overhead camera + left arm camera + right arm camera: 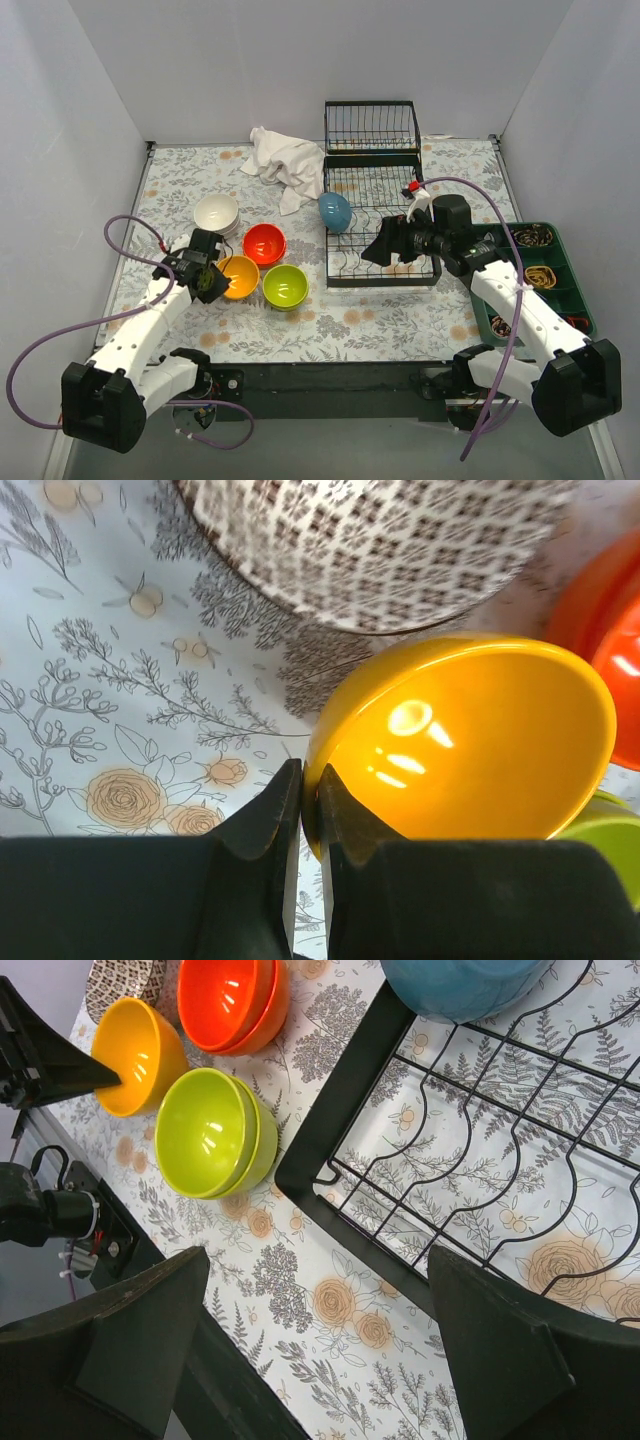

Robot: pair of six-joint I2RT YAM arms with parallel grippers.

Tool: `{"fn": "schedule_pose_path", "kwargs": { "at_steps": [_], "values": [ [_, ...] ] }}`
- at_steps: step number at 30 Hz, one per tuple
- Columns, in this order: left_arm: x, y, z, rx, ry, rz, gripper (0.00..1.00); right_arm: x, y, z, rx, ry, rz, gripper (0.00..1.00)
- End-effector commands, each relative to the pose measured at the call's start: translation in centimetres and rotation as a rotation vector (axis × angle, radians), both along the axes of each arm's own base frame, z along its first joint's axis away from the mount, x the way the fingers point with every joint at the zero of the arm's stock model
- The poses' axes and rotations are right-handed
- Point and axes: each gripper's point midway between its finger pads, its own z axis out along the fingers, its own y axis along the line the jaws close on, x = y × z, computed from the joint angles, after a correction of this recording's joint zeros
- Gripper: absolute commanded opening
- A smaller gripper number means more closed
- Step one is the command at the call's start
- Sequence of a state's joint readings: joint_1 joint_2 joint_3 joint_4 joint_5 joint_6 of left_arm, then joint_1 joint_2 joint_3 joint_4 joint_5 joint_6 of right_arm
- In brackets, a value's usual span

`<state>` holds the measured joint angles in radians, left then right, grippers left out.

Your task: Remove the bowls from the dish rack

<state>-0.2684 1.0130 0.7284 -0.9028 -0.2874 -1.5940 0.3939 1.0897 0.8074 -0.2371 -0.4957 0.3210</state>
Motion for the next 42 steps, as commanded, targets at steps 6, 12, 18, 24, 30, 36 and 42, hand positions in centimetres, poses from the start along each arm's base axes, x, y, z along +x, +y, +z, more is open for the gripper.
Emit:
{"fn": "schedule_pose_path", "kwargs": {
  "at_steps": [6,12,18,24,30,36,42],
  "values": [
    [0.2,-0.9,-3.3,-0.080,-0.004,0.050,0.02,1.3,0.2,1.1,-0.012,-0.097,0.017,0.99],
    [0.1,-1.2,-3.6,-0.089,0.012,0.047,0.22,3.0,0.5,1.1,-0.032,-0.143,-0.012,0.99],
    [0.3,-0.9,-1.2,-0.095,-0.061,0.047,0.59,5.9,2.8,1.3,-0.112,-0.221,-0.034,0.98],
    [0.5,-0.9,2.4,-0.106,-0.128,0.037,0.90,10.2,5.8,0.8,-0.274,-0.324,-0.092,0.99],
    [1.3,-1.0,6.5,-0.094,-0.238,-0.043,0.98,14.2,7.5,-1.0,-0.432,-0.349,-0.190,0.99],
    [1.3,-1.1,9.6,-0.093,-0.337,-0.108,0.98,17.0,10.3,-1.9,-0.510,-0.347,-0.233,0.99],
    [1.1,-1.7,10.7,-0.117,-0.378,-0.143,0.98,18.5,11.0,-3.7,-0.573,-0.298,-0.285,0.96]
  ]
}}
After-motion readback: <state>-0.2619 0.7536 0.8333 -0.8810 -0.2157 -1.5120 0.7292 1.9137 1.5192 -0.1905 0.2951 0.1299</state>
